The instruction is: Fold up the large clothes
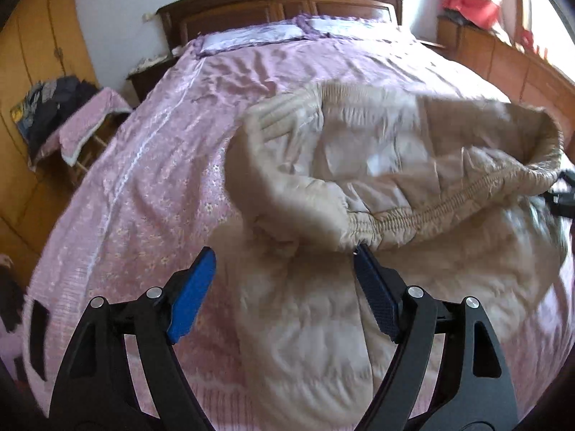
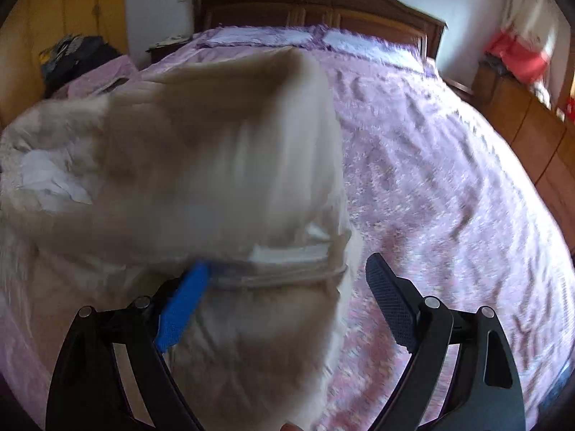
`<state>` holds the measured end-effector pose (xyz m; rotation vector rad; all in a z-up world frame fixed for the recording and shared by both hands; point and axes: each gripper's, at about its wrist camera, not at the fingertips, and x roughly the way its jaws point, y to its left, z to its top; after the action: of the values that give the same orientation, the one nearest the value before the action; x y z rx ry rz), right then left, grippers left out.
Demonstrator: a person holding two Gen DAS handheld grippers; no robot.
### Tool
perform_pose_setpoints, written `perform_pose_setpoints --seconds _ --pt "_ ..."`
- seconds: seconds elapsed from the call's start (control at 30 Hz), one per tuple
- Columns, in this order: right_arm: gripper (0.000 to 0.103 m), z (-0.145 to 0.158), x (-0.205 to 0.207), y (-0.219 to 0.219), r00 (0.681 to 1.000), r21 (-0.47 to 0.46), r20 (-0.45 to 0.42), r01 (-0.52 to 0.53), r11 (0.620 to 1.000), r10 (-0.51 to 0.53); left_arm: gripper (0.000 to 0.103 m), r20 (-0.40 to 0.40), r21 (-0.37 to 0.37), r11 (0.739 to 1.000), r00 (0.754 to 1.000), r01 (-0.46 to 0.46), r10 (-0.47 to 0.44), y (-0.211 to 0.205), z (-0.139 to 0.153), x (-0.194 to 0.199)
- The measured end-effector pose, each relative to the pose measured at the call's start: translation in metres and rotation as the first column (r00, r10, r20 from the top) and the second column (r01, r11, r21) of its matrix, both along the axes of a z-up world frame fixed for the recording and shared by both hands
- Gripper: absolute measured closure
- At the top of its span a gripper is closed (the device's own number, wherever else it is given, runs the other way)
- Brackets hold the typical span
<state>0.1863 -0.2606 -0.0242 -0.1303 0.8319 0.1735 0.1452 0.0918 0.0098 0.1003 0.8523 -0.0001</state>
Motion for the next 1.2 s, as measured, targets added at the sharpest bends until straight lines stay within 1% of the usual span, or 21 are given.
perform_pose_setpoints --seconds 0.07,0.1,0.13,0.17,0.2,0.23,0.27,0.33,0.37,0.43,0.5,0.57,0.6,0.7,0.77,0.8,0.83,0.97,1.07,1.13,1.2 --pt "0.019 -0.005 0.012 -0.003 0.999 0.050 -0.034 0.024 0.998 -0.022 0.024 -0.019 -0.044 0.998 0.999 -0.040 0.039 0.011 -0.007 0.015" --pt "0.025 -0.008 0.018 -0.005 0.998 0.085 -0.057 0.032 0.996 -0.027 0.025 -0.034 -0.060 0.997 0.998 -0.058 0.056 0.015 -0.013 0.021" --pt "0.033 -0.010 0.021 -0.006 0.997 0.114 -0.074 0.037 0.993 -0.029 0.029 -0.056 -0.091 0.992 0.995 -0.082 0.077 0.022 -0.020 0.029" --pt "0.036 -0.011 0.025 -0.008 0.995 0.137 -0.090 0.045 0.990 -0.033 0.037 -0.078 -0.125 0.988 0.993 -0.094 0.085 0.027 -0.026 0.034" --pt "0.040 -0.011 0.028 -0.010 0.995 0.147 -0.094 0.049 0.988 -0.036 0.041 -0.095 -0.152 0.983 0.991 -0.103 0.090 0.029 -0.031 0.037" --pt "0.048 -0.009 0.029 -0.010 0.995 0.151 -0.093 0.049 0.987 -0.035 0.048 -0.110 -0.177 0.977 0.989 -0.117 0.099 0.032 -0.036 0.040" --pt "0.052 -0.007 0.029 -0.011 0.995 0.153 -0.089 0.047 0.987 -0.034 0.063 -0.114 -0.209 0.970 0.989 -0.121 0.099 0.034 -0.039 0.042" --pt "0.066 -0.001 0.029 -0.012 0.997 0.154 -0.070 0.040 0.987 -0.029 0.076 -0.111 -0.239 0.964 0.989 -0.118 0.093 0.032 -0.041 0.045" --pt "0.067 0.001 0.028 -0.011 0.997 0.151 -0.062 0.043 0.988 -0.034 0.081 -0.108 -0.248 0.961 0.990 -0.118 0.094 0.032 -0.040 0.046" --pt "0.069 0.004 0.029 -0.011 0.997 0.138 -0.040 0.065 0.988 -0.060 0.082 -0.106 -0.250 0.959 0.988 -0.134 0.111 0.029 -0.038 0.052" --pt "0.069 -0.001 0.034 -0.007 0.996 0.114 -0.049 0.085 0.990 -0.079 0.082 -0.116 -0.245 0.958 0.985 -0.150 0.125 0.030 -0.042 0.062" --pt "0.066 -0.008 0.039 -0.006 0.993 0.108 -0.072 0.106 0.989 -0.098 0.080 -0.128 -0.221 0.962 0.983 -0.159 0.133 0.028 -0.050 0.070" --pt "0.062 -0.011 0.042 -0.007 0.991 0.107 -0.083 0.116 0.987 -0.108 0.078 -0.132 -0.219 0.962 0.982 -0.164 0.138 0.029 -0.051 0.074" --pt "0.057 -0.013 0.045 -0.011 0.987 0.127 -0.107 0.129 0.984 -0.116 0.071 -0.139 -0.226 0.957 0.979 -0.180 0.151 0.034 -0.051 0.074" --pt "0.046 -0.009 0.039 -0.016 0.986 0.158 -0.117 0.134 0.978 -0.116 0.066 -0.135 -0.227 0.958 0.980 -0.176 0.148 0.036 -0.046 0.069" --pt "0.034 -0.006 0.036 -0.018 0.986 0.170 -0.116 0.136 0.976 -0.117 0.064 -0.134 -0.220 0.960 0.981 -0.171 0.144 0.037 -0.043 0.067" --pt "0.027 -0.002 0.029 -0.022 0.986 0.177 -0.116 0.139 0.974 -0.119 0.060 -0.130 -0.208 0.965 0.982 -0.163 0.138 0.038 -0.039 0.062" --pt "0.026 0.006 0.009 -0.029 0.984 0.166 -0.123 0.147 0.975 -0.127 0.037 -0.114 -0.209 0.966 0.985 -0.155 0.133 0.047 -0.025 0.042" --pt "0.025 0.008 -0.010 -0.036 0.981 0.164 -0.142 0.153 0.975 -0.130 0.032 -0.101 -0.230 0.962 0.987 -0.146 0.126 0.054 -0.017 0.019" --pt "0.019 0.008 -0.024 -0.041 0.980 0.188 -0.150 0.158 0.969 -0.131 0.028 -0.107 -0.256 0.955 0.986 -0.150 0.126 0.060 -0.018 0.002" --pt "0.017 0.006 -0.035 -0.045 0.978 0.213 -0.163 0.164 0.963 -0.130 0.022 -0.121 -0.291 0.944 0.985 -0.158 0.127 0.064 -0.021 -0.011"
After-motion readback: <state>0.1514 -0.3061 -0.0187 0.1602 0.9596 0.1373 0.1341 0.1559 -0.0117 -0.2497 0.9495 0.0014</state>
